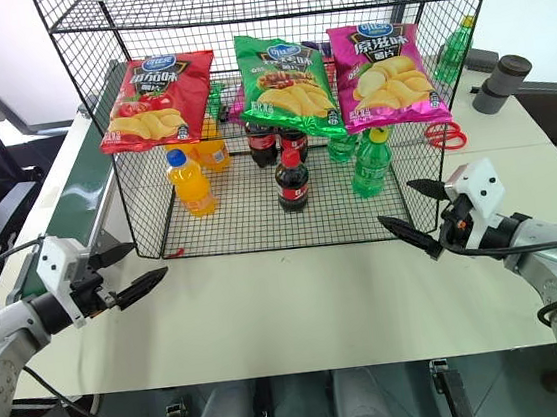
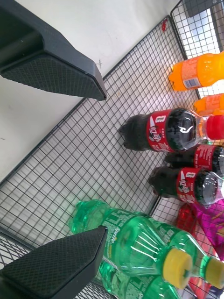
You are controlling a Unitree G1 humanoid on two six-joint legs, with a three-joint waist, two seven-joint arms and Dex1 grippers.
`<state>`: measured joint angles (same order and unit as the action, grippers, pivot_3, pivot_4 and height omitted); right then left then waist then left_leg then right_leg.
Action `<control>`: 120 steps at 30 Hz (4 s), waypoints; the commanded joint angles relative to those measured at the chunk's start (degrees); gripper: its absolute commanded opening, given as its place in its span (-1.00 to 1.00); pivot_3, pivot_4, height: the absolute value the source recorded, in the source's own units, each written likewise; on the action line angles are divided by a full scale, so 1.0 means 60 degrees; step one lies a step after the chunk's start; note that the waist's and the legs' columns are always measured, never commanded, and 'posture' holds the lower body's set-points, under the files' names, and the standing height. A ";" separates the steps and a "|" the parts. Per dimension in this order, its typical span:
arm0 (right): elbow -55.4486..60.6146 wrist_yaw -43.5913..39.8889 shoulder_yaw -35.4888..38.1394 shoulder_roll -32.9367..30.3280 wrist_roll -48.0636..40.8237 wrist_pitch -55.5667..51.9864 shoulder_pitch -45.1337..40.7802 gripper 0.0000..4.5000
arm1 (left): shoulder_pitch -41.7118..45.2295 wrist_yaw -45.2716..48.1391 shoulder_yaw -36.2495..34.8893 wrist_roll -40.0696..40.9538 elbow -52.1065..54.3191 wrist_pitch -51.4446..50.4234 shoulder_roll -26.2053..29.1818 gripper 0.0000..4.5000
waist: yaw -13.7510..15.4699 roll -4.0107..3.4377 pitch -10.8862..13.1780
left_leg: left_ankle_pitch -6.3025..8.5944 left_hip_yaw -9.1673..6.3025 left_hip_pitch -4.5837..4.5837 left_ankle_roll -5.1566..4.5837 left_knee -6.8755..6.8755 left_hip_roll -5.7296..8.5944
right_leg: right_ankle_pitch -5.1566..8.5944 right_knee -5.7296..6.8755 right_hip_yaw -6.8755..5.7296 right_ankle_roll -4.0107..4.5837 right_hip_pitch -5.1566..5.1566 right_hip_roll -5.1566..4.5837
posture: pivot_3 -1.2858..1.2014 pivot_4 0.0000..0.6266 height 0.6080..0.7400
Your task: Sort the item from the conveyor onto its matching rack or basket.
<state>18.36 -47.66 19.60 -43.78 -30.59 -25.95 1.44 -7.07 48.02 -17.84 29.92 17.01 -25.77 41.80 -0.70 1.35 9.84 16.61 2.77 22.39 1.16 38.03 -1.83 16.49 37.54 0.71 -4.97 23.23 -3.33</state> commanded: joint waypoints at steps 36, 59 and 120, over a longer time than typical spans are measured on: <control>0.0379 0.0348 -0.0554 0.0321 0.0112 0.0134 -0.0277 0.99 | 0.0003 -0.0407 0.0034 -0.0215 0.0359 0.0260 -0.0184 1.00 | -0.0001 0.0001 -0.0001 | 0.0000 -0.0001 -0.0001 0.0000 0.0003 0.0000 | -0.0001 0.0001 0.0001 -0.0002 -0.0002 0.0005 | 0.03 -0.52 1.00; -0.0265 0.0081 -0.0760 0.0447 0.0442 0.0830 -0.0221 0.99 | 0.0220 -0.0315 0.0203 -0.0304 0.0223 0.0266 -0.0344 1.00 | -0.0003 0.0002 -0.0001 | 0.0000 0.0000 -0.0001 0.0000 0.0004 0.0000 | -0.0001 0.0002 0.0001 -0.0002 -0.0002 0.0010 | 0.03 -0.52 1.00; 0.0444 0.0857 -0.3436 0.2595 0.1099 0.1184 -0.1625 0.99 | 0.1126 -0.4323 -0.2535 -0.1016 -0.2308 0.3073 -0.2612 1.00 | -0.0001 0.0024 -0.0019 | 0.0000 -0.0005 -0.0007 0.0001 0.0025 0.0000 | -0.0002 0.0030 -0.0003 -0.0004 -0.0004 0.0001 | 0.03 -0.52 1.00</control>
<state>18.73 -43.05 -0.97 -28.61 -23.85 -19.59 -7.38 -1.26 22.92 -33.25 24.47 2.53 -9.05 26.19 -0.71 1.49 9.72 16.61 2.74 22.35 1.17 38.18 -1.83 16.48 37.72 0.69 -4.99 23.21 -3.34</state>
